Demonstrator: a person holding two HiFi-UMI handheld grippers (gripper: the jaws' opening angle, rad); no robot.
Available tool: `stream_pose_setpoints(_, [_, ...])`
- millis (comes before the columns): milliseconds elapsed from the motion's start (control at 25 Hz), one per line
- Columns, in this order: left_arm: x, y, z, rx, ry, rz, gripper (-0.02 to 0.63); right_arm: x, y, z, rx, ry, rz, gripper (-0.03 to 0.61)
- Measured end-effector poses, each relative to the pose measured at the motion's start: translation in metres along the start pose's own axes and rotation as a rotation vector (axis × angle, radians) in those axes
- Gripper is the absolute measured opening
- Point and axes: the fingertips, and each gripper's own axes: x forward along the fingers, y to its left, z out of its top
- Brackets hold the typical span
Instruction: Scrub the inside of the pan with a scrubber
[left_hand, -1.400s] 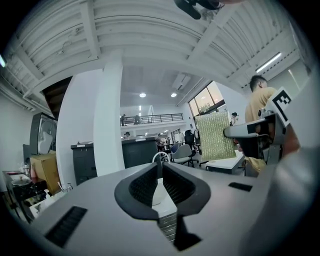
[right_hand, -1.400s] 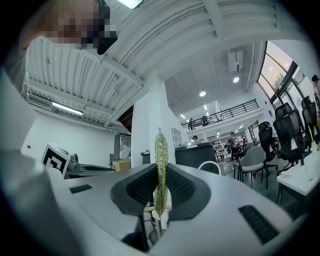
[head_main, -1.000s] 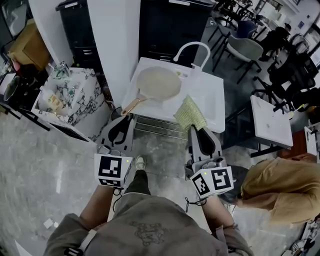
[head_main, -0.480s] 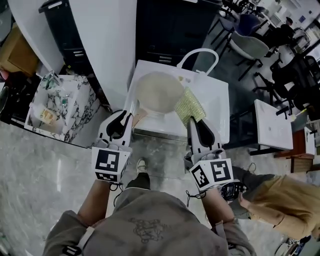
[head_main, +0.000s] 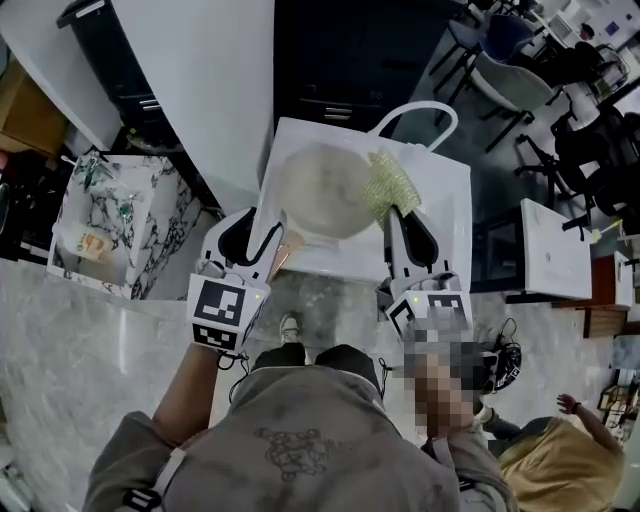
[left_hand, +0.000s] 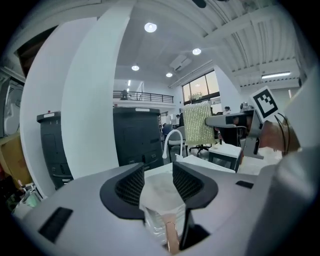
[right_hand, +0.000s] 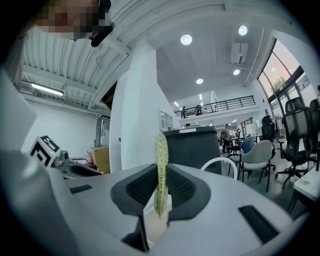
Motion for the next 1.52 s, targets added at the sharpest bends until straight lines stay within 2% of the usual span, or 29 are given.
stream_pose_setpoints(160, [0.017,-0.005,-0.013,0.002,0.064,-0.054,0.207,0.023,-0.015,-0.012,-0.022,0.040,-0.016,0.066])
stream_pose_setpoints(280, [0.030,-0.011,-0.031,-0.003,0.142,-0.086,0.229,0.042,-0.028,-0.029,-0.043,0.094,-0.009,0.067])
stream_pose_setpoints(520, [0.052,-0.025,-0.091,0.000,0.368,-0.147,0.249,0.087,-0.051,-0.078,-0.090,0.220,0.034,0.067])
stream_pose_setpoints(1080, [0.092,-0.040,-0.204,0.048,0.841,-0.179,0.265,0.195,-0.088,-0.205,-0.188,0.491,0.142,0.067])
stream_pose_setpoints(1360, [0.097,-0.045,-0.241,-0.003,0.977,-0.217,0.265,0.233,-0.104,-0.262,-0.236,0.607,0.108,0.067])
stream_pose_setpoints(1520, [0.099,-0.049,-0.253,-0.028,1.011,-0.249,0.264,0.248,-0.115,-0.286,-0.253,0.635,0.056,0.067])
